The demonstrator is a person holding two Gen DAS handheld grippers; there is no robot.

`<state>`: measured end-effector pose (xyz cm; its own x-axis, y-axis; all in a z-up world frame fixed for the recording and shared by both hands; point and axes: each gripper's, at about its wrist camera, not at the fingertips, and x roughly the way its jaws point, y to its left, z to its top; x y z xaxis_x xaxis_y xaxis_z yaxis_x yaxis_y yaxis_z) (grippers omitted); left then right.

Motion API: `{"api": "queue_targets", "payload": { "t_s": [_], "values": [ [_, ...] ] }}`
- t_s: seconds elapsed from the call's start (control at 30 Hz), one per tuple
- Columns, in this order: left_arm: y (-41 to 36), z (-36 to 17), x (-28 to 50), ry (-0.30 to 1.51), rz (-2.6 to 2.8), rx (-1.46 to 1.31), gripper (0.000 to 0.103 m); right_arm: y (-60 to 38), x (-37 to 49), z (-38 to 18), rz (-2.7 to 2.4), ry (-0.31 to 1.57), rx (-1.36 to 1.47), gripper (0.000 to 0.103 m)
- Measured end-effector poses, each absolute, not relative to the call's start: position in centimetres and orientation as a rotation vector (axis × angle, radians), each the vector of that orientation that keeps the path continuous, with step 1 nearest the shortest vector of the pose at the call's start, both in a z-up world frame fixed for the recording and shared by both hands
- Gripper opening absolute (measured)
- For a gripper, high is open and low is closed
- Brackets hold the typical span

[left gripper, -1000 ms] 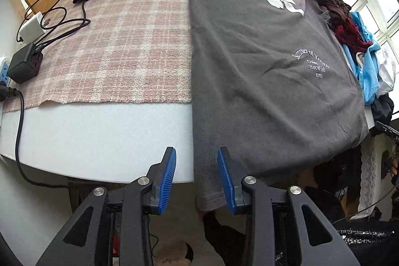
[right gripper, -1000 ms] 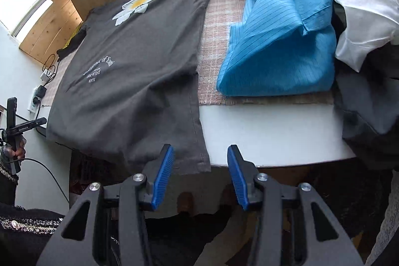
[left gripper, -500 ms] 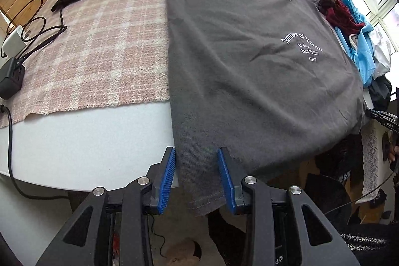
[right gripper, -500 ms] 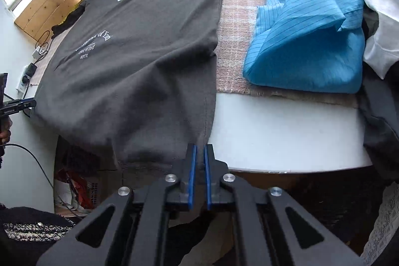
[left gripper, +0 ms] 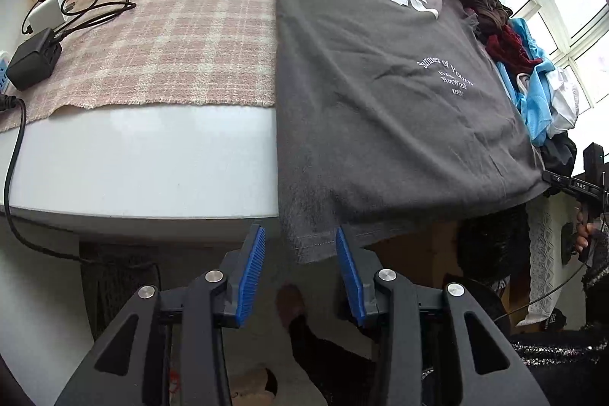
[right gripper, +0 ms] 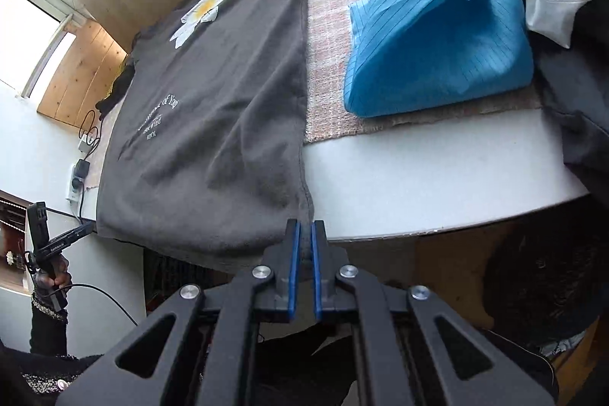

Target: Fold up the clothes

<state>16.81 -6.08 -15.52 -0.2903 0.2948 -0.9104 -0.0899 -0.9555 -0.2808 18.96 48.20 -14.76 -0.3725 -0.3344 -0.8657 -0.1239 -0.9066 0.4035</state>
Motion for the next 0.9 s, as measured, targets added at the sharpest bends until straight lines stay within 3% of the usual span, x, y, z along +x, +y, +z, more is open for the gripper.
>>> {"api": "queue_targets", "payload": {
  "t_s": [0.33, 0.37, 0.4, 0.53, 0.67, 0.77, 0.9],
  "values": [
    [-5.2, -18.0, 16.3, -0.319, 2.274, -1.705, 0.035, 47.3, 18.4, -13.6, -2.448, -0.548, 1.708, 0.006],
    [-5.1, -17.9, 16.3, -0.316, 2.271, -1.699, 0.017, 47.3, 18.5, -13.6, -2.453, -0.541, 1.711, 0.006],
    [-4.9, -17.5, 16.4, -0.303, 2.272, -1.693, 0.009, 47.2, 18.5, -13.6, -2.457, -0.533, 1.714, 0.006],
    [-4.3, -15.9, 16.8, -0.254, 2.274, -1.655, 0.008, 47.3, 18.8, -12.9, -2.537, -0.481, 1.715, 0.006],
    [-4.5, -15.0, 17.4, -0.206, 2.288, -1.626, 0.018, 47.0, 18.1, -13.9, -2.552, -0.301, 1.911, 0.006],
    [-4.9, -14.5, 17.6, -0.216, 2.301, -1.624, 0.018, 46.1, 17.5, -12.7, -2.544, -0.252, 1.922, 0.008],
    [-4.0, -12.5, 17.5, -0.185, 2.311, -1.576, 0.018, 45.8, 15.2, -8.2, -2.578, -0.322, 1.743, 0.027]
  ]
}}
